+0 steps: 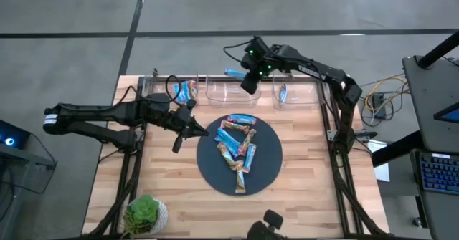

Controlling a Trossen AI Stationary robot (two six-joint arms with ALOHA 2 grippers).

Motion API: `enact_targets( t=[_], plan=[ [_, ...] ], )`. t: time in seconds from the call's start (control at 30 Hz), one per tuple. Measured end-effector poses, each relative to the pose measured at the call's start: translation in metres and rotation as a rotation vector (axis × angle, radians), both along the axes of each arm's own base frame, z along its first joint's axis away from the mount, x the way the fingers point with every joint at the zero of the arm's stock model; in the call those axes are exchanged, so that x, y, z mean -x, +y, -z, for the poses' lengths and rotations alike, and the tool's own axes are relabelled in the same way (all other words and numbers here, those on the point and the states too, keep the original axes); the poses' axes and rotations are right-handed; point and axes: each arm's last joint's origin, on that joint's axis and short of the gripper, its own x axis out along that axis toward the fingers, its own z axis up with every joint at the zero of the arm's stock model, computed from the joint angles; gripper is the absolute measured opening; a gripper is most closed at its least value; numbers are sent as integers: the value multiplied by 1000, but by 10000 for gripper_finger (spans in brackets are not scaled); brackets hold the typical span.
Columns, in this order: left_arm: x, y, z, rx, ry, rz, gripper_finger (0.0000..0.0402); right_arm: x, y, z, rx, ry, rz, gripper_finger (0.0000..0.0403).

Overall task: Pick and place Granola Bars by type
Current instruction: Put the blue granola bar into the middle transparent bin

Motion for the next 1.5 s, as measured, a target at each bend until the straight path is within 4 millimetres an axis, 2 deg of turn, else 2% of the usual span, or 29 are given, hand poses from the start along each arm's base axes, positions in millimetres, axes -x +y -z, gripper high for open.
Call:
enact_targets(
  t=[0.37, 0.53, 1.0, 1.33, 1.5],
  plan=[
    [0, 0, 1, 3, 10, -5, 0, -23, -14, 54, -82, 66, -12, 63],
    [0, 0, 1, 2, 11, -10, 0, -26, -16, 65, -103, 80, -18, 63],
    [0, 1, 1, -2, 12, -24, 0, -27, -17, 66, -87, 76, -35, 67],
    [0, 1, 1, -1, 11, -23, 0, -27, -17, 66, -87, 77, -32, 160],
    [0, 1, 1, 2, 12, -24, 0, -27, -17, 66, -88, 78, -32, 192]
  ],
)
